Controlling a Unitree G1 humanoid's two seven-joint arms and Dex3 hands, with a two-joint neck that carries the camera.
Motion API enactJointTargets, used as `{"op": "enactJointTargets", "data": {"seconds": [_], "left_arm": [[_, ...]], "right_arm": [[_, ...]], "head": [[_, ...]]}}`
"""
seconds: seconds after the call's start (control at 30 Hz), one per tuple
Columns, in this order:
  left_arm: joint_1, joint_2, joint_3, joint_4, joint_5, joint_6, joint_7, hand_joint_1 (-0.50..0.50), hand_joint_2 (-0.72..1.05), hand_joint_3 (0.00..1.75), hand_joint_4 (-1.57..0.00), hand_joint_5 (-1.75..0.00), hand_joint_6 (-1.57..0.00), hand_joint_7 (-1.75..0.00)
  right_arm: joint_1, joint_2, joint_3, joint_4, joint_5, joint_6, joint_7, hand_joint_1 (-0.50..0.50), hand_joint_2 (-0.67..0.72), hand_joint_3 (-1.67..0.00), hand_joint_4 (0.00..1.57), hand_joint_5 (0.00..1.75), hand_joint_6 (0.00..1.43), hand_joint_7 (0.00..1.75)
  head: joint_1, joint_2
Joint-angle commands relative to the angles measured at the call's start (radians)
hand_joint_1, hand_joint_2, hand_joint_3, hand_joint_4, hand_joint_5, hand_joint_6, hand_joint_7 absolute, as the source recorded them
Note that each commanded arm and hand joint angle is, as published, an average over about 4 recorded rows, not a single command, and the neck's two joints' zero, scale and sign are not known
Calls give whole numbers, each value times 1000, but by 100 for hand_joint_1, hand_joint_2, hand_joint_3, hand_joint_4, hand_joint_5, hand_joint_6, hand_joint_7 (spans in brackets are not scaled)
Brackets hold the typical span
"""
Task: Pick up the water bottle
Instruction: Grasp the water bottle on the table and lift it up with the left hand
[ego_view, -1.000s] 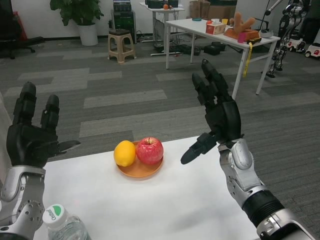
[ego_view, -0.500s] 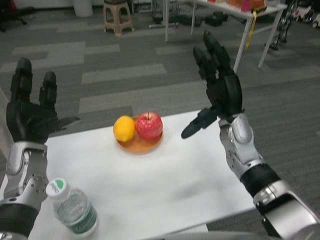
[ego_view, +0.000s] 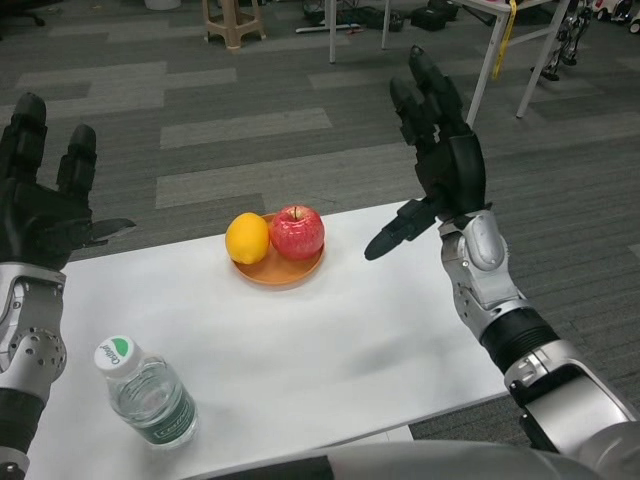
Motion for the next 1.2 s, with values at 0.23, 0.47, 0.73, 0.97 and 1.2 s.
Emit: {"op": "enactJointTargets", "data": {"seconds": [0.23, 0.47, 0.73, 0.97, 1.2], "left_arm": [[52, 39, 137, -78, -26, 204, -120, -50, 25, 9, 0, -10, 0, -2], [93, 44, 192, -134, -29, 296, -163, -50, 27, 9, 0, -13, 0, -7], [148, 48, 263, -188, -2, 370, -180, -50, 41, 9, 0, -15, 0, -7], [237, 57, 375, -299, 22, 510, -221, -50, 49, 9, 0, -21, 0, -7], [324, 86, 508, -385, 67, 702, -273, -50, 63, 9, 0, -21, 0, -7]], "right_arm": [[-14, -15, 5, 24, 11, -5, 0, -50, 28, 0, 0, 0, 0, 7], [-13, -24, 13, 39, 12, -5, 0, -50, 30, 0, 0, 0, 0, 7], [-13, -32, 16, 47, 12, -5, 0, -50, 34, 0, 0, 0, 0, 7], [-13, -43, 17, 54, 13, -5, -1, -50, 33, 0, 0, 0, 0, 7], [-19, -46, 21, 94, 14, -4, -1, -50, 34, 0, 0, 0, 0, 7]], "head": [[258, -57], [459, -123], [531, -174], [519, -190], [538, -161]]}}
